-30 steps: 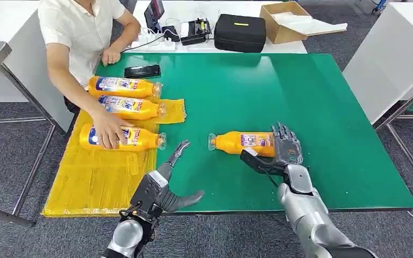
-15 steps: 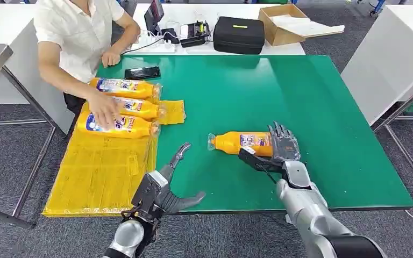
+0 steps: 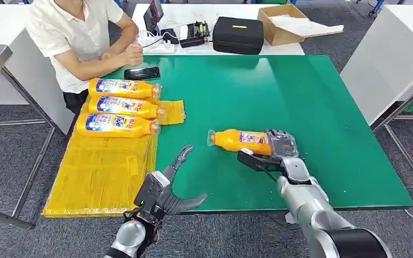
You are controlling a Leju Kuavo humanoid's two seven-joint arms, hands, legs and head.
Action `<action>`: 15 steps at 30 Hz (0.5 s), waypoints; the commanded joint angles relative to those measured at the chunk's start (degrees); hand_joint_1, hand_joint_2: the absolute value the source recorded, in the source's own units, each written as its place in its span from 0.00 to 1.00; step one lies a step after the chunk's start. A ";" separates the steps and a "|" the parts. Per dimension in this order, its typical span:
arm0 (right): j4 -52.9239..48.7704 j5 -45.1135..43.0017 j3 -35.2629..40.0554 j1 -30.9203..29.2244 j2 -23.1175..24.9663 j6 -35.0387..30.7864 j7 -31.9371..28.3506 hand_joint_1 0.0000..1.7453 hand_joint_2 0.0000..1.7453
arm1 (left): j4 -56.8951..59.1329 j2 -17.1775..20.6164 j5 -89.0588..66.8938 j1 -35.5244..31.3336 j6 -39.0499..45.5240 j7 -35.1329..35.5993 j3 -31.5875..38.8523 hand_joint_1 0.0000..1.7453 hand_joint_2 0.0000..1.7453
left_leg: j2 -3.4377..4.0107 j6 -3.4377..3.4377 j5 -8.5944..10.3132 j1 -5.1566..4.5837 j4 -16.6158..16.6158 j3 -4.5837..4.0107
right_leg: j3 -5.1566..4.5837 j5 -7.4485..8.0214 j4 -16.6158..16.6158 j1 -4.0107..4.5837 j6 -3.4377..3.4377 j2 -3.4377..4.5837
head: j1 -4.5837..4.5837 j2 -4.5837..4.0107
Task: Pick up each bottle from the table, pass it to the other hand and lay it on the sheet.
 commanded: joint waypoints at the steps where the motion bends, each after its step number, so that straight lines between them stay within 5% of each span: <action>1: 8.33 -2.38 0.41 0.13 -1.15 9.98 -3.07 1.00 1.00 | 6.13 -2.75 1.68 -3.83 -0.86 0.12 -1.32 0.00 1.00 | -0.23 0.01 0.00 0.07 0.00 0.02 | 0.12 -0.07 -0.08 0.11 -0.22 -0.32 | -0.02 0.00; 15: 7.13 -3.88 1.09 0.07 -1.45 9.84 -6.58 1.00 1.00 | 6.30 -2.75 1.98 -3.78 -0.85 -0.15 -1.58 0.00 1.00 | -0.15 -0.03 -0.05 0.09 -0.06 0.22 | 0.09 -0.05 -0.14 0.13 -0.18 -0.23 | -0.02 0.00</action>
